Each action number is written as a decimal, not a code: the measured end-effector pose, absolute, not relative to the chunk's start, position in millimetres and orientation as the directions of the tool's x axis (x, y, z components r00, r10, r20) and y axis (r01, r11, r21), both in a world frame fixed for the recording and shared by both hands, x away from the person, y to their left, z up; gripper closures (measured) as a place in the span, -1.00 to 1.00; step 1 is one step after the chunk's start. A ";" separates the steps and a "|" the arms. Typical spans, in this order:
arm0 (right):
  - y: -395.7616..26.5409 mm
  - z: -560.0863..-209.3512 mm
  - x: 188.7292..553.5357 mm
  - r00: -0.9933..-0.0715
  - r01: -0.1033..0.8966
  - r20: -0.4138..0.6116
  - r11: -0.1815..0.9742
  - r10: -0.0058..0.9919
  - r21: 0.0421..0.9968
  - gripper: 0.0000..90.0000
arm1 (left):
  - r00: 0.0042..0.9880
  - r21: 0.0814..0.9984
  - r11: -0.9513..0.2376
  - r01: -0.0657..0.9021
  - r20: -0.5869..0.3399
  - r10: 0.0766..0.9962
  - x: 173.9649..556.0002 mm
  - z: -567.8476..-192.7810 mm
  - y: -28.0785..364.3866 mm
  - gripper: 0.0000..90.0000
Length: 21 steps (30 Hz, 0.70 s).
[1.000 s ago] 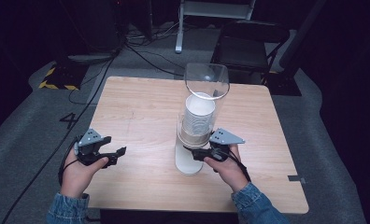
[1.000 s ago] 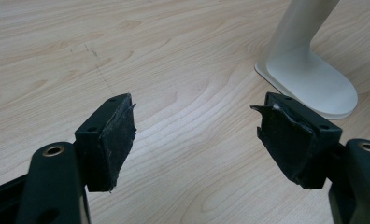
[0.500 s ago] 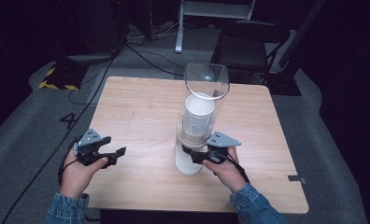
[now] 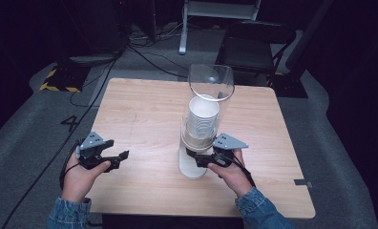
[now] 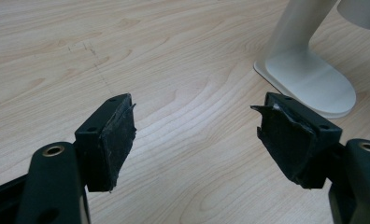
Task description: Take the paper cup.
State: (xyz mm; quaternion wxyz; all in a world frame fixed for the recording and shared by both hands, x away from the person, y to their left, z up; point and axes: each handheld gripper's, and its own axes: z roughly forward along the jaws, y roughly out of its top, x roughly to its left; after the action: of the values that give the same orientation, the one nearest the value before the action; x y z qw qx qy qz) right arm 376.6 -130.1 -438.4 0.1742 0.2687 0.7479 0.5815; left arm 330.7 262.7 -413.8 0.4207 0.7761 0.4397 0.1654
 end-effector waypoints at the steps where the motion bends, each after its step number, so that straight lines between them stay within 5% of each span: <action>1: -130.1 -438.4 376.6 -0.795 0.199 0.052 0.179 0.604 0.963 -0.46 | 0.559 0.798 -0.259 0.543 -0.113 0.822 330.7 -413.8 262.7 -0.40; 21: -132.5 -435.4 372.0 -0.786 0.209 0.048 0.192 0.617 0.959 -0.28 | 0.562 0.797 -0.262 0.544 -0.114 0.819 330.7 -415.1 260.8 -0.40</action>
State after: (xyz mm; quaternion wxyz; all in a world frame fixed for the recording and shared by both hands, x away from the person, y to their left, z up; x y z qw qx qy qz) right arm 372.0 -132.5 -435.4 0.1778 0.2749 0.7514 0.5729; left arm 330.7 260.8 -415.1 0.4205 0.7773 0.4383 0.1638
